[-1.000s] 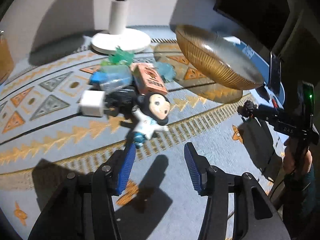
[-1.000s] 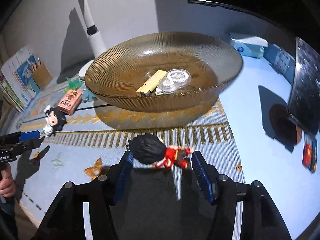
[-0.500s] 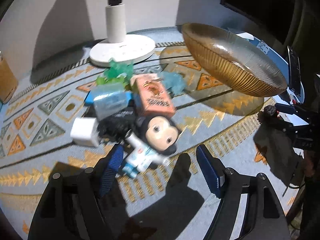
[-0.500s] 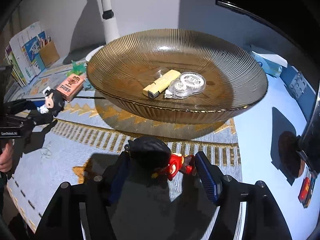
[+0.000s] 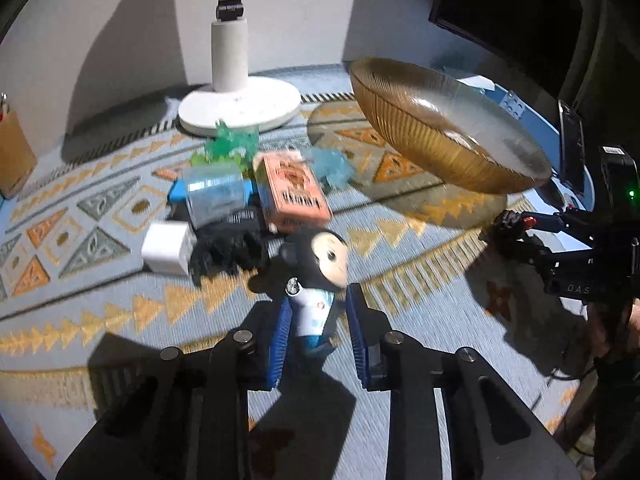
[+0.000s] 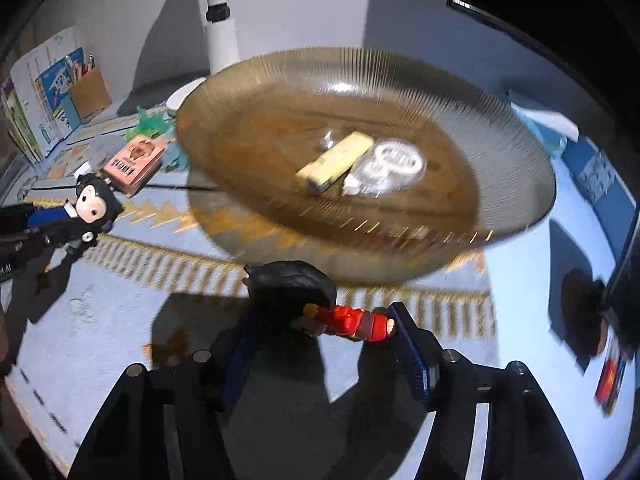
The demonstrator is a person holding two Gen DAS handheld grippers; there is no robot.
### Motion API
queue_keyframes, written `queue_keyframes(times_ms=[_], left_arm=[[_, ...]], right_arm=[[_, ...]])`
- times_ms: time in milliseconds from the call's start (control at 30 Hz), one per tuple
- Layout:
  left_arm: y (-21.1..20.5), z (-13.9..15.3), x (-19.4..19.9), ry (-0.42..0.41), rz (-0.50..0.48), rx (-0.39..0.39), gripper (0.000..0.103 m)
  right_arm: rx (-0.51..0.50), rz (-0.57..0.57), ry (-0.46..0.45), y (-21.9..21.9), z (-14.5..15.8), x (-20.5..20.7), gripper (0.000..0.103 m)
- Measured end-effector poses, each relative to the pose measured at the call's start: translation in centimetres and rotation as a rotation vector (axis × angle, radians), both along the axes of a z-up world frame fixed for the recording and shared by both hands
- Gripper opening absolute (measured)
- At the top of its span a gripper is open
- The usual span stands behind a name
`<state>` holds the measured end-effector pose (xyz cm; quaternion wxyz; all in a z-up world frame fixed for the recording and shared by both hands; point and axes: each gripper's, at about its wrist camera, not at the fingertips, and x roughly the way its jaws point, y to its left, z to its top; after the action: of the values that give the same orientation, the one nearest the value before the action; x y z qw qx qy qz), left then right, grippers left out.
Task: Organize rigid objects
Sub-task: 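Grasp the black-haired doll with the left tool while the right tool holds the red figurine, then carry the doll and red figurine with both tools over the amber bowl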
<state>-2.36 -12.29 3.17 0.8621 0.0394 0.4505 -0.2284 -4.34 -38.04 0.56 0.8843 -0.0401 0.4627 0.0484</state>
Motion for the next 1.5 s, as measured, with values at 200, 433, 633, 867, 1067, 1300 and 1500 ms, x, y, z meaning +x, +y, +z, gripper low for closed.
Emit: queue_keyframes(times_ms=[200, 433, 633, 867, 1067, 1300, 1500], left_arm=[[0.7, -0.8, -1.2, 0.057, -0.034, -0.033, 0.025], [0.6, -0.7, 1.3, 0.079, 0.01, -0.053, 0.044], [-1.9, -1.0, 2.5, 0.051, 0.009, 0.019, 0.045], [-1.4, -1.2, 2.7, 0.032, 0.005, -0.03, 0.045], [-0.6, -1.2, 3.2, 0.035, 0.033, -0.08, 0.039], [0.0, 0.7, 0.8, -0.103, 0.019, -0.14, 0.034], [-0.4, 5.0, -3.1, -0.267, -0.02, -0.168, 0.034]], right_arm=[[0.09, 0.019, 0.028, 2.8, 0.7, -2.6, 0.055], [0.109, 0.025, 0.029, 3.1, 0.5, -2.5, 0.057], [0.054, 0.082, 0.007, 3.8, 0.1, -2.0, 0.065], [0.032, 0.093, 0.005, 3.9, -0.4, -0.7, 0.071], [0.025, 0.068, -0.018, 4.1, -0.4, -0.8, 0.069], [0.046, 0.071, -0.086, 4.3, 0.7, -2.1, 0.069], [0.092, 0.059, -0.157, 4.1, 2.8, -4.0, 0.069]])
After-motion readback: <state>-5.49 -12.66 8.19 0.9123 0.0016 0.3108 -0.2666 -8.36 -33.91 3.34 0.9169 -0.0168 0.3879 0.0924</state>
